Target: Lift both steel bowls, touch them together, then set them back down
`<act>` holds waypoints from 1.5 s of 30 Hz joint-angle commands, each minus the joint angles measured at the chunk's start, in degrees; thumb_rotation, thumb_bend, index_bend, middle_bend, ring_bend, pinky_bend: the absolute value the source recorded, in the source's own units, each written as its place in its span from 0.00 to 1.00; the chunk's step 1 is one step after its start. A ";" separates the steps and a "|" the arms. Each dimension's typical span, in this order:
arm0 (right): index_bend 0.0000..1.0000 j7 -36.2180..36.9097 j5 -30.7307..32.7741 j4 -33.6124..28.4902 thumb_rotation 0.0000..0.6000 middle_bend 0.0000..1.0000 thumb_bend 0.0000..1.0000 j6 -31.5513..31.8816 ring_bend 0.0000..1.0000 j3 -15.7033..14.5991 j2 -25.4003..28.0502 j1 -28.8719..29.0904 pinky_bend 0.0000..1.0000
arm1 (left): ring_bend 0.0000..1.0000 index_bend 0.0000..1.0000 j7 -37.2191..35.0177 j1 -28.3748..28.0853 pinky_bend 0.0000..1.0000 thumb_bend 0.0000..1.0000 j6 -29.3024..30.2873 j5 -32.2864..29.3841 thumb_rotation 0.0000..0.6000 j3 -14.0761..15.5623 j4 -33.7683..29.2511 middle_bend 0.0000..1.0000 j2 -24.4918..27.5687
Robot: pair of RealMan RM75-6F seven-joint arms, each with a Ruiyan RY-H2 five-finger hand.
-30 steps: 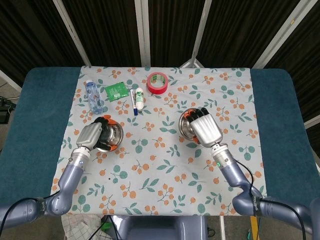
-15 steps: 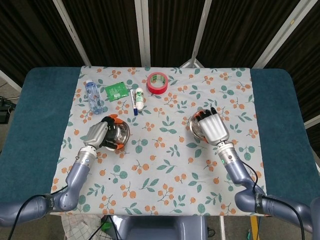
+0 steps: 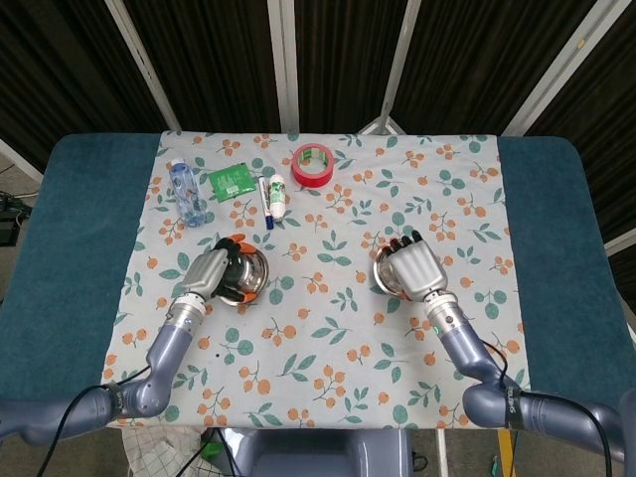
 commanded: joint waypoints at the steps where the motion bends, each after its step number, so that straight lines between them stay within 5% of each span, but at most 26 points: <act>1: 0.37 -1.28 1.57 -0.76 1.00 0.27 0.05 0.42 0.27 -0.30 -0.01 0.34 0.15 | 0.02 0.25 -0.28 -0.19 0.19 0.03 -0.05 0.68 1.00 -0.05 0.32 0.04 -0.50; 6: 0.24 -1.06 3.20 -2.36 1.00 0.14 0.01 0.92 0.17 -0.26 -0.09 0.64 0.10 | 0.00 0.16 0.76 -0.86 0.11 0.01 -0.54 0.36 1.00 -0.20 -0.02 0.00 -0.85; 17: 0.08 0.69 3.52 -5.33 1.00 0.00 0.00 2.04 0.14 -0.68 0.40 0.82 0.08 | 0.00 0.10 0.81 -0.86 0.07 0.00 0.00 2.16 1.00 -0.13 -1.96 0.00 -0.24; 23: 0.07 11.93 0.15 -7.85 1.00 0.00 0.00 4.29 0.14 3.09 2.54 -1.22 0.07 | 0.00 0.10 0.83 0.46 0.07 0.00 3.47 6.29 1.00 -0.35 -6.83 0.00 3.35; 28: 0.12 23.83 -8.77 -2.54 1.00 0.00 0.00 13.84 0.14 6.24 4.20 -5.65 0.07 | 0.00 0.12 11.21 3.22 0.07 0.00 12.99 8.80 1.00 0.45 -16.41 0.00 11.60; 33: 0.12 30.85 -11.53 -1.02 1.00 0.00 0.00 16.48 0.14 6.52 9.54 -9.44 0.06 | 0.00 0.12 19.08 7.63 0.06 0.00 20.63 10.08 1.00 1.69 -28.76 0.00 22.98; 39: 0.12 35.62 -14.78 -1.72 1.00 0.00 0.00 19.48 0.14 4.91 16.43 -14.70 0.06 | 0.00 0.12 17.17 15.27 0.05 0.00 26.68 17.19 1.00 4.31 -36.42 0.00 38.44; 45: 0.12 36.22 -17.88 -10.39 1.00 0.00 0.00 20.22 0.14 0.33 23.66 -19.88 0.06 | 0.00 0.13 12.46 20.84 0.04 0.00 30.08 23.52 1.00 7.07 -37.00 0.00 46.11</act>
